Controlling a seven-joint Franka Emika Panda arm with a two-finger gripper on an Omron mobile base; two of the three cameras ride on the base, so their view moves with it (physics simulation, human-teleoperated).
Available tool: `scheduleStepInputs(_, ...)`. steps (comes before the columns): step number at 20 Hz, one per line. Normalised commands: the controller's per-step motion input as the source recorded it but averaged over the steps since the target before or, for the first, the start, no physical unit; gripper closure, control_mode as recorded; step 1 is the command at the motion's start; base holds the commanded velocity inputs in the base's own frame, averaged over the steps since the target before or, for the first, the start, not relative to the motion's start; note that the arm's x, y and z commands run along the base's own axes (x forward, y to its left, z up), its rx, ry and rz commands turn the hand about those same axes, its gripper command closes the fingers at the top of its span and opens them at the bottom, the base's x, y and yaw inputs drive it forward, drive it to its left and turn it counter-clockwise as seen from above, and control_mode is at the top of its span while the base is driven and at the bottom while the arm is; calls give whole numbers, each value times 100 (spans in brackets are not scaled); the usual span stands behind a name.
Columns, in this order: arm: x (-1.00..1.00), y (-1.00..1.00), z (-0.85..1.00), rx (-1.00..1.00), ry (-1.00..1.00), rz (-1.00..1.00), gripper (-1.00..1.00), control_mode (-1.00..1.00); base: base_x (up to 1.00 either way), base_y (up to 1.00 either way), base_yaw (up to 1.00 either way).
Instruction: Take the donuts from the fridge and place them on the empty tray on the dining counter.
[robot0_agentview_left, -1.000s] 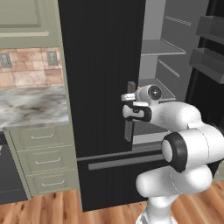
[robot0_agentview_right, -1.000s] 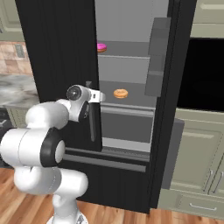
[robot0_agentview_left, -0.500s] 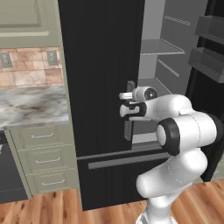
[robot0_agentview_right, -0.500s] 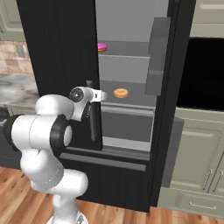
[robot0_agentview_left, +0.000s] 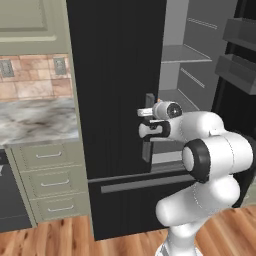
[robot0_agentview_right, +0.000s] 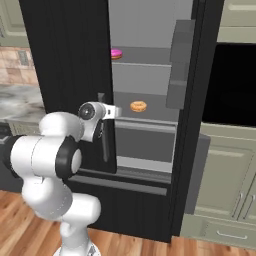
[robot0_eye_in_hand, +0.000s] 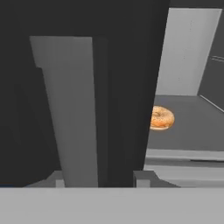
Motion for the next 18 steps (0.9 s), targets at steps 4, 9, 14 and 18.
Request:
scheduleStepInputs(4,-73,18,15,0,26,-2,100,-100,0,0,0)
scheduleStepInputs(9,-78,51,10,0,3,-6,100,-100,0,0,0)
scheduleStepInputs(14,-69,73,9,6,-9,-21,100,-100,0,0,0)
scheduleStepInputs(18,-69,99,4,12,-13,-30,100,-100,0,0,0)
